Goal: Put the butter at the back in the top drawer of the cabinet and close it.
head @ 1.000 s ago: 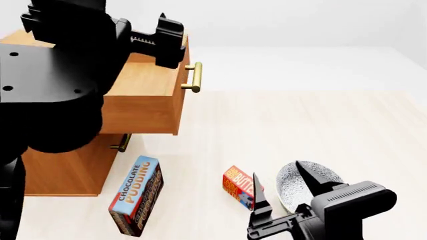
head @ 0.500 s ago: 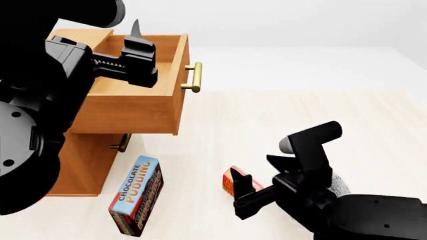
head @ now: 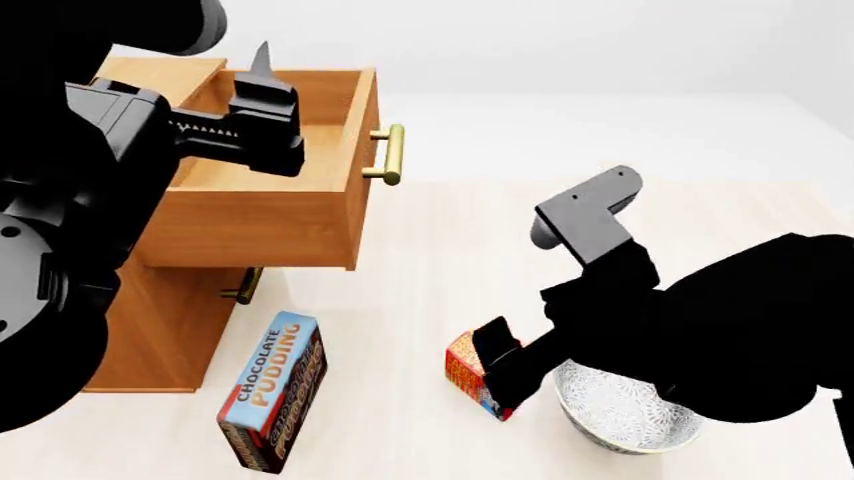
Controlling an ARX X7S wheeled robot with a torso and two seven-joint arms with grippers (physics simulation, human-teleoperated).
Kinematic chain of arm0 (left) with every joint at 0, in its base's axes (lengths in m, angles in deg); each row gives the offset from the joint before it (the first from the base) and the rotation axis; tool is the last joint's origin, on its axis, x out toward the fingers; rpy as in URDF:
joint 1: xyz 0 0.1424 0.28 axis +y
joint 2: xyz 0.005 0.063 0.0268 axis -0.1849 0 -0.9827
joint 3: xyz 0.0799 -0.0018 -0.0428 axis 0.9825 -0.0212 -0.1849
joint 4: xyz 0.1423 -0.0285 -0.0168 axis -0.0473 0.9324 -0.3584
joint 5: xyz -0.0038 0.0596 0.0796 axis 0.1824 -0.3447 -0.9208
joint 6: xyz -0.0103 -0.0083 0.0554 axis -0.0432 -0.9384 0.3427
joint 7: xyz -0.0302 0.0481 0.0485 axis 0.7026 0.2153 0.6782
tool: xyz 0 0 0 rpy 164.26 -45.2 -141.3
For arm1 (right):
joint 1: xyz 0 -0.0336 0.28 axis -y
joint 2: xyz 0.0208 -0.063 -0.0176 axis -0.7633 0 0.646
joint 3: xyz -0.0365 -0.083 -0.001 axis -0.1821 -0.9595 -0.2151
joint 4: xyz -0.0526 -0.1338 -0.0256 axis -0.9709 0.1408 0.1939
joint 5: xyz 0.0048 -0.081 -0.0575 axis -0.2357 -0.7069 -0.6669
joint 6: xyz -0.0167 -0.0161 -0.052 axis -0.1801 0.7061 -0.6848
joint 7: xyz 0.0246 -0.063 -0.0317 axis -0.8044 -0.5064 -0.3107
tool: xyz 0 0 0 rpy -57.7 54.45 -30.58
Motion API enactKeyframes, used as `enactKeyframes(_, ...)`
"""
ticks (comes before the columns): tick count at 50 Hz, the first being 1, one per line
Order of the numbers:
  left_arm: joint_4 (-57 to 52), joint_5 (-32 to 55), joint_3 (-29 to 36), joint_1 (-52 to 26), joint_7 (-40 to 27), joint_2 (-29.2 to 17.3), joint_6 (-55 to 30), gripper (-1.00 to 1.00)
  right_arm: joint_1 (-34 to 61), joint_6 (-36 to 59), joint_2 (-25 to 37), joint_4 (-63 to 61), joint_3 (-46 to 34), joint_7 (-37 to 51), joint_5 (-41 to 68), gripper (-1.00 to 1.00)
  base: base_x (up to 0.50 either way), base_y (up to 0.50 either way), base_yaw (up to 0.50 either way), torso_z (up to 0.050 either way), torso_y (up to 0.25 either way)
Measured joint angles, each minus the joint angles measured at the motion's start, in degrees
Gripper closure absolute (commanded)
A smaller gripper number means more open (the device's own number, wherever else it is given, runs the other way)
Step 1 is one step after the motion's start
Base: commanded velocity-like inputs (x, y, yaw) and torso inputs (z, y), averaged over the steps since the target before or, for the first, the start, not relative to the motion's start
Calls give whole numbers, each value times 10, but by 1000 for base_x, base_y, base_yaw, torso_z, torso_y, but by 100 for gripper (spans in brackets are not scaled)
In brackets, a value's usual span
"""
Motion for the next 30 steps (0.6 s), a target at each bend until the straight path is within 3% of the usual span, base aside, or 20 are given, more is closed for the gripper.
enactKeyframes(30, -2, 21, -7, 16, -1, -12, 21, -100, 126, 74, -103, 228, -133, -260, -216, -100, 0, 0, 0, 0, 0)
